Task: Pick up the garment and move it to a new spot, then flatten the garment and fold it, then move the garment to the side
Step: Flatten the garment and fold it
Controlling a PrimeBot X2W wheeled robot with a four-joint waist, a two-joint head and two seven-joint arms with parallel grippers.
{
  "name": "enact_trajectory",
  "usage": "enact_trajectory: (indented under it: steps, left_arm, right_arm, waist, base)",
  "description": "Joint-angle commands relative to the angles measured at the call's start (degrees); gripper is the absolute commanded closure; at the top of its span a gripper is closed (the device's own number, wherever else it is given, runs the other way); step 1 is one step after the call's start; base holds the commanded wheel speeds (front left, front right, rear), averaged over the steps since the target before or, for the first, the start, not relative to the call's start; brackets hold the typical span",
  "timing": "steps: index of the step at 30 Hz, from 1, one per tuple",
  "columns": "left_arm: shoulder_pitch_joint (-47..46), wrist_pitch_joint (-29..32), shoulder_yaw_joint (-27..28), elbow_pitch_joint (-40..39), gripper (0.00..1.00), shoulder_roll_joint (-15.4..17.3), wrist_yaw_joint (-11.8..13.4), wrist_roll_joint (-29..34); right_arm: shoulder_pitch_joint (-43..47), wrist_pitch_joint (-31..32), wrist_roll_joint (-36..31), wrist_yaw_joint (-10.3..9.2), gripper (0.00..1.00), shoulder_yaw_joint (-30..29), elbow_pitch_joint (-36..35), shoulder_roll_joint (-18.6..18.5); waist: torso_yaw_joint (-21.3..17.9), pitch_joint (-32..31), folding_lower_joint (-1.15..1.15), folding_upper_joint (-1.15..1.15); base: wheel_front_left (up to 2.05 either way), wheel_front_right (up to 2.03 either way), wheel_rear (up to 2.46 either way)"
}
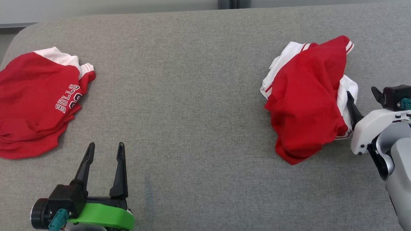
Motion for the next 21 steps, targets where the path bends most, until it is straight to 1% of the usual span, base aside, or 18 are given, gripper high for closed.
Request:
enact_trajectory:
  steps: [1,5,8,9,10,11,15,21]
  left_arm:
    - [-1.14,-0.03,-0.15,0.14,0.0,-0.16,-0.18,0.43]
    - [-1.78,-0.03,-0.57,0.78,0.0,-0.24,-0.18,0.36]
    - [-1.89,-0.03,-0.45,0.93,0.0,-0.19,-0.19,0.29]
    - [-1.82,-0.03,-0.36,0.96,0.0,-0.14,-0.2,0.27]
    - [-1.73,-0.03,-0.27,1.01,0.0,-0.11,-0.2,0.28]
    - [-1.66,-0.03,-0.18,1.04,0.0,-0.09,-0.2,0.28]
    - [-1.64,-0.03,-0.29,1.15,0.0,-0.15,-0.22,0.32]
    - [-1.23,-0.03,-0.45,1.48,0.0,-0.15,-0.21,0.27]
  right_arm:
    - [-1.17,-0.46,0.25,-0.08,0.0,-0.23,2.73,-0.14]
    - [-2.71,-1.56,0.49,-0.08,0.0,-0.59,10.13,0.54]
    - [-3.21,-2.25,1.03,-0.08,0.0,-0.27,14.33,1.25]
    - [-3.34,-2.62,1.36,-0.08,0.61,-0.03,15.63,1.47]
    - [-3.56,-2.9,1.75,-0.08,0.96,0.18,16.82,1.67]
    - [-3.68,-3.05,2.1,-0.08,1.0,0.36,17.7,1.77]
    - [-4.93,-4.56,3.4,-0.12,1.0,0.66,20.59,0.99]
    - [-7.72,-8.85,3.46,-0.09,1.0,1.45,19.6,-0.23]
  waist:
    - [0.99,1.1,0.0,0.0]
    - [1.69,1.38,0.0,0.0]
    - [1.87,1.28,0.0,0.0]
    - [1.86,1.23,0.0,0.0]
    - [1.81,1.17,0.0,0.0]
    - [1.75,1.13,0.0,0.0]
    - [1.48,0.81,0.0,0.0]
    - [1.14,-0.61,0.0,0.0]
  base:
    - [0.0,0.0,0.0]
    - [0.0,0.0,0.0]
    - [0.0,0.0,0.0]
    - [0.0,0.0,0.0]
    - [0.0,0.0,0.0]
    - [0.0,0.0,0.0]
    - [0.0,0.0,0.0]
    - [0.0,0.0,0.0]
